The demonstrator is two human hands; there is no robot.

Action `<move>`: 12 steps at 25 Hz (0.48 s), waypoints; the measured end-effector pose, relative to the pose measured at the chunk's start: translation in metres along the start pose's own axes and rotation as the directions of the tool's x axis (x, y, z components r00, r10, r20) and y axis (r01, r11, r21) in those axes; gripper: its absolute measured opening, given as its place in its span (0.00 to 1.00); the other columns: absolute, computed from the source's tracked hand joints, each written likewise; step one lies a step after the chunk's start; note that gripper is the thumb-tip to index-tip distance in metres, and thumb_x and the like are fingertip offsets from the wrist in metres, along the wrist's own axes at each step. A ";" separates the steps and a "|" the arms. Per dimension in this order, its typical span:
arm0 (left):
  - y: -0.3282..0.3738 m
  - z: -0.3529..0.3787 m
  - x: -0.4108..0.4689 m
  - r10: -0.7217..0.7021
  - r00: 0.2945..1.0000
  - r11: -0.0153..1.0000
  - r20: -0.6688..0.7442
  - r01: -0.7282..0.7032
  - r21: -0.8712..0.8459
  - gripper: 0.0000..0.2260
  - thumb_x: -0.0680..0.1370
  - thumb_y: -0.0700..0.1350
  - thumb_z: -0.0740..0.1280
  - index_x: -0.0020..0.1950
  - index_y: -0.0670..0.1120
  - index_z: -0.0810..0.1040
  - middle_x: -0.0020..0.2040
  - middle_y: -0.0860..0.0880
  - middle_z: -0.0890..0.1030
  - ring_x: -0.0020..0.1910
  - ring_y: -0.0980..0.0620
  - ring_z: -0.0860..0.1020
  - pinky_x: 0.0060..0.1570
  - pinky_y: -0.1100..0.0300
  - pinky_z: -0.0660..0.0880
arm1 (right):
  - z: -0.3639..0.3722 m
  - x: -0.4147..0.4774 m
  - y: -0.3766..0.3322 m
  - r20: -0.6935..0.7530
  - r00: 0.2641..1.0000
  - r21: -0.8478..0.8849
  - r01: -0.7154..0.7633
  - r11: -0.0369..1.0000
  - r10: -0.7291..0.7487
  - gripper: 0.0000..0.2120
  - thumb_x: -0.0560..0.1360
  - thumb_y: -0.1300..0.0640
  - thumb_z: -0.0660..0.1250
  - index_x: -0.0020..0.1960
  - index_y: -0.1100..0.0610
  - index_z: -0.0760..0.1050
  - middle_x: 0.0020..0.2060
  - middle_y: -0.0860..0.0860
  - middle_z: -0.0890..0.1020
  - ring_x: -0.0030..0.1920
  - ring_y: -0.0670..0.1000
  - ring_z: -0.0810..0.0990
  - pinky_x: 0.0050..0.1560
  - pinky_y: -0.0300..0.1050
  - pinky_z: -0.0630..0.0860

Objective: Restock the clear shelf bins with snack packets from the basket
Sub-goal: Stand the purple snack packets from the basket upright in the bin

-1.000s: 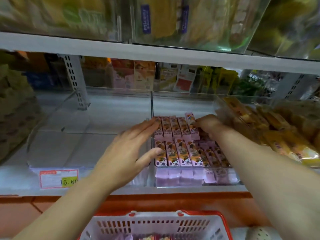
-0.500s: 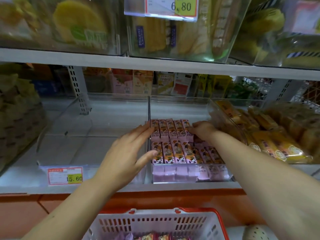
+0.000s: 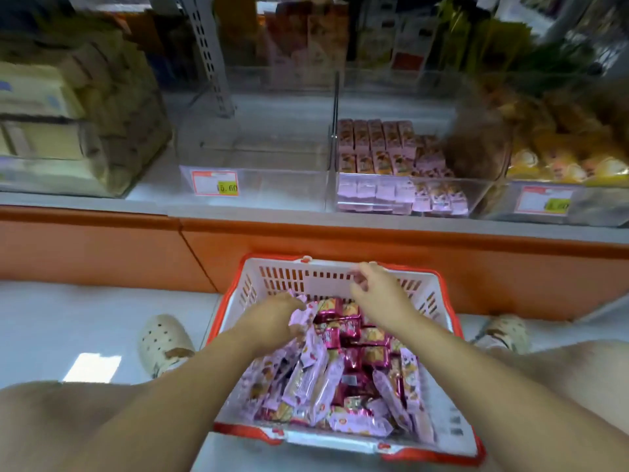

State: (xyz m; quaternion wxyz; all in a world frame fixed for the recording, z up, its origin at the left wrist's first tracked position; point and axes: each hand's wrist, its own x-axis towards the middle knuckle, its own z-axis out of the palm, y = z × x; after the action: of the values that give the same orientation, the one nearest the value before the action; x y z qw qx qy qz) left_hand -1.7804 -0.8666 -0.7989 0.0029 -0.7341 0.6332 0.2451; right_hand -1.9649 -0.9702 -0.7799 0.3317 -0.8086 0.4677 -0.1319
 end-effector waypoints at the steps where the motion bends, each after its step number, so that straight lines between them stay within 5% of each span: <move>1: -0.005 0.016 -0.001 -0.034 0.996 0.999 0.084 0.034 0.004 0.19 0.81 0.50 0.62 0.72 0.51 0.68 0.72 0.47 0.67 0.68 0.47 0.69 0.65 0.55 0.67 | 0.024 -0.009 0.014 0.190 0.981 -0.055 -0.030 0.998 0.040 0.14 0.80 0.58 0.60 0.65 0.56 0.73 0.58 0.51 0.77 0.45 0.47 0.77 0.48 0.42 0.72; 3: -0.011 0.045 -0.002 -0.062 0.982 0.998 0.176 0.061 0.013 0.20 0.81 0.49 0.61 0.73 0.50 0.67 0.71 0.45 0.68 0.66 0.44 0.71 0.62 0.52 0.70 | 0.064 -0.024 0.040 0.415 0.906 -0.122 -0.030 0.992 0.079 0.16 0.80 0.59 0.60 0.67 0.56 0.72 0.64 0.54 0.75 0.51 0.50 0.77 0.53 0.43 0.72; 5: -0.013 0.062 -0.001 -0.031 0.977 0.998 0.210 0.019 0.057 0.20 0.80 0.48 0.62 0.73 0.49 0.66 0.68 0.44 0.69 0.63 0.43 0.71 0.58 0.51 0.72 | 0.093 -0.032 0.058 0.512 0.854 -0.203 0.014 0.979 0.093 0.15 0.79 0.63 0.60 0.64 0.57 0.74 0.58 0.56 0.74 0.52 0.55 0.74 0.54 0.45 0.72; 12: -0.018 0.086 0.013 0.095 0.967 0.971 0.236 -0.142 0.194 0.21 0.78 0.51 0.64 0.70 0.51 0.70 0.66 0.46 0.70 0.63 0.44 0.69 0.57 0.51 0.71 | 0.125 -0.044 0.084 0.544 0.839 -0.436 0.252 0.864 0.030 0.24 0.75 0.65 0.61 0.70 0.54 0.67 0.59 0.55 0.68 0.58 0.56 0.68 0.54 0.49 0.69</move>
State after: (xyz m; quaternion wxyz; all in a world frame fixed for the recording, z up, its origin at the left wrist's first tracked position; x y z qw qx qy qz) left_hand -1.7936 -0.8477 -0.8850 0.1373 -0.6578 0.6941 0.2584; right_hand -1.9782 -0.9101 -0.9241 0.2233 -0.8966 0.3251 0.2014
